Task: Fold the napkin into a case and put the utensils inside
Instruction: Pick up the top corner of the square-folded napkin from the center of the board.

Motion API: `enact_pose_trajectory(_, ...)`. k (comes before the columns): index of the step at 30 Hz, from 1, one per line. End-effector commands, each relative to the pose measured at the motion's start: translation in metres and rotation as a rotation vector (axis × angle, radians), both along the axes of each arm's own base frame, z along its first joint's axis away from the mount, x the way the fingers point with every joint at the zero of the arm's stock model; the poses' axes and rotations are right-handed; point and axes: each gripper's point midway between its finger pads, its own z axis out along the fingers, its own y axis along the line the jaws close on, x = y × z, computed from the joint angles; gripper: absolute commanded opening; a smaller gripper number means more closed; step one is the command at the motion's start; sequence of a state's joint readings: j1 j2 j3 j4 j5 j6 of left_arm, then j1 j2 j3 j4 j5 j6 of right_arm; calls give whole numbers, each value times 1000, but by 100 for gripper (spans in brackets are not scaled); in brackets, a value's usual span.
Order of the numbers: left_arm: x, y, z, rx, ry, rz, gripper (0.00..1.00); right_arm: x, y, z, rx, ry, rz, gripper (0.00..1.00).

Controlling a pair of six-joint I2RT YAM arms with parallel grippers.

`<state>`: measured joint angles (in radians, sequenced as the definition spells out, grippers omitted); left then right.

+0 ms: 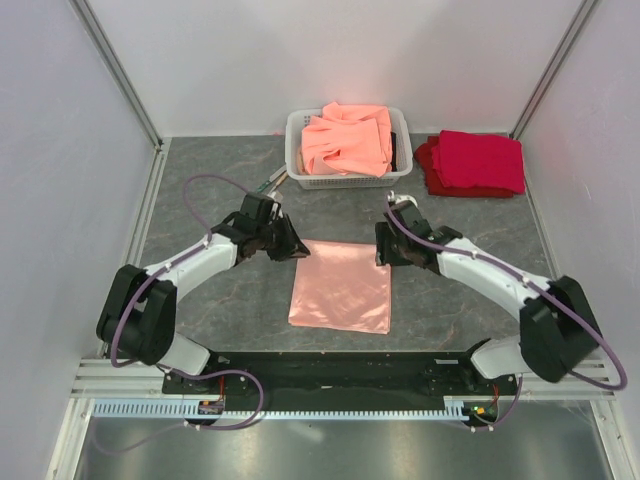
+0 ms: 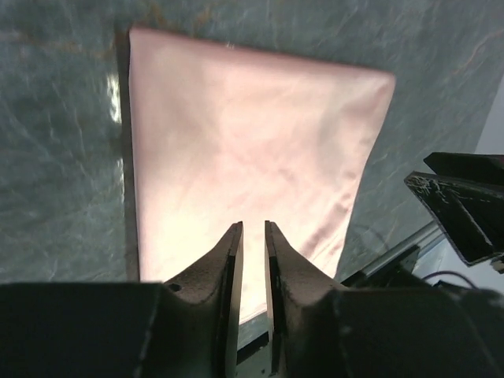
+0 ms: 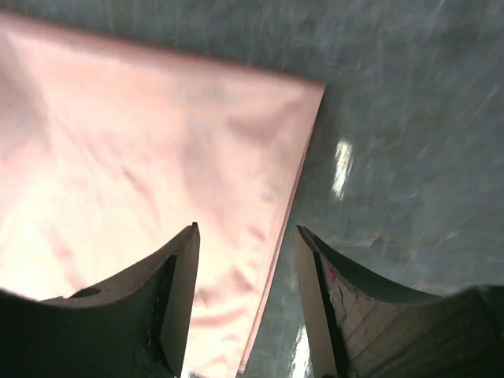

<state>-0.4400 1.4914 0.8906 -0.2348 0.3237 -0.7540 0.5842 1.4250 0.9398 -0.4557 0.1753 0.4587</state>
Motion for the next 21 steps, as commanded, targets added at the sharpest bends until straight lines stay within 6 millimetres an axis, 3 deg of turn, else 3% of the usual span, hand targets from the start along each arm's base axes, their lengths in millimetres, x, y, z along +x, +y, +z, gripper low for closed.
enact_pose_trajectory(1,-51,-6,-13,1,26,-97,23,-67,12,-20,217,170,28,58)
enact_pose_trajectory(2,-63,-13,-15,-1,30,-121,22,-75,11,-13,265,163,13,57)
enact_pose_trajectory(3,-72,-12,-17,6,25,-126,22,-91,7,-25,271,203,6,56)
enact_pose_trajectory(5,-86,-17,-19,14,30,-139,22,-109,12,-23,349,239,29,51)
enact_pose_trajectory(6,-92,-14,-25,28,38,-131,22,-125,11,-34,377,291,11,49)
enact_pose_trajectory(8,-99,-16,-24,21,36,-134,22,-137,18,-32,451,297,23,43)
enact_pose_trajectory(10,-105,-19,-24,23,30,-144,22,-153,16,-42,475,331,-1,41)
enact_pose_trajectory(15,-107,-23,-25,25,35,-155,22,-173,19,-56,486,362,-9,38)
enact_pose_trajectory(21,-107,-25,-26,26,38,-161,21,-179,25,-64,496,379,-22,36)
